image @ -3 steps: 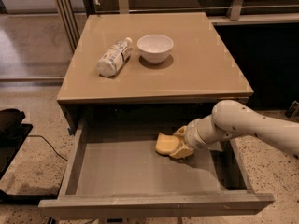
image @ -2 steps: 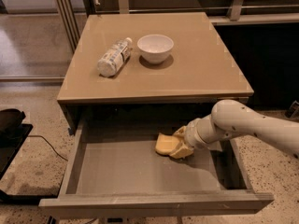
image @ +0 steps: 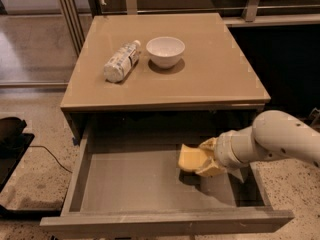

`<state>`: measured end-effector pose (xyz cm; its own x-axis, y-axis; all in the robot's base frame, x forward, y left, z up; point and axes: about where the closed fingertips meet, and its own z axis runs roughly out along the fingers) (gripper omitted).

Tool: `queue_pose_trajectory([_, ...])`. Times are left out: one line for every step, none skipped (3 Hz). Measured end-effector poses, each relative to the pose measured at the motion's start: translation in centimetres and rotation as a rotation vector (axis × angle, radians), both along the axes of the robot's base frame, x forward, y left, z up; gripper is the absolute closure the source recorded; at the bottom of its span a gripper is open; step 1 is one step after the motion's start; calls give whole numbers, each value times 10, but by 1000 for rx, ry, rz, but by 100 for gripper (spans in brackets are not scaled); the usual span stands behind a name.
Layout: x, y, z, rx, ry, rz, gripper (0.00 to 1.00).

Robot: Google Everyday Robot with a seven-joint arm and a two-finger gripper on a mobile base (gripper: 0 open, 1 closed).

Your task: Pick sponge from top drawer and place on counter

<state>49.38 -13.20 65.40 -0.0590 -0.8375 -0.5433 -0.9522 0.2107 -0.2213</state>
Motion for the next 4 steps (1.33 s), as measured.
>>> queue_pose_trajectory([-15,-10,60,-21,-82,19,100])
queue_pose_trajectory([-4,-20,119,-33,-142,65,100])
queue_pose_trajectory([32,-26,176,-25,-184,93,100])
queue_pose_trajectory([76,-27,233,-11,-258,77,100])
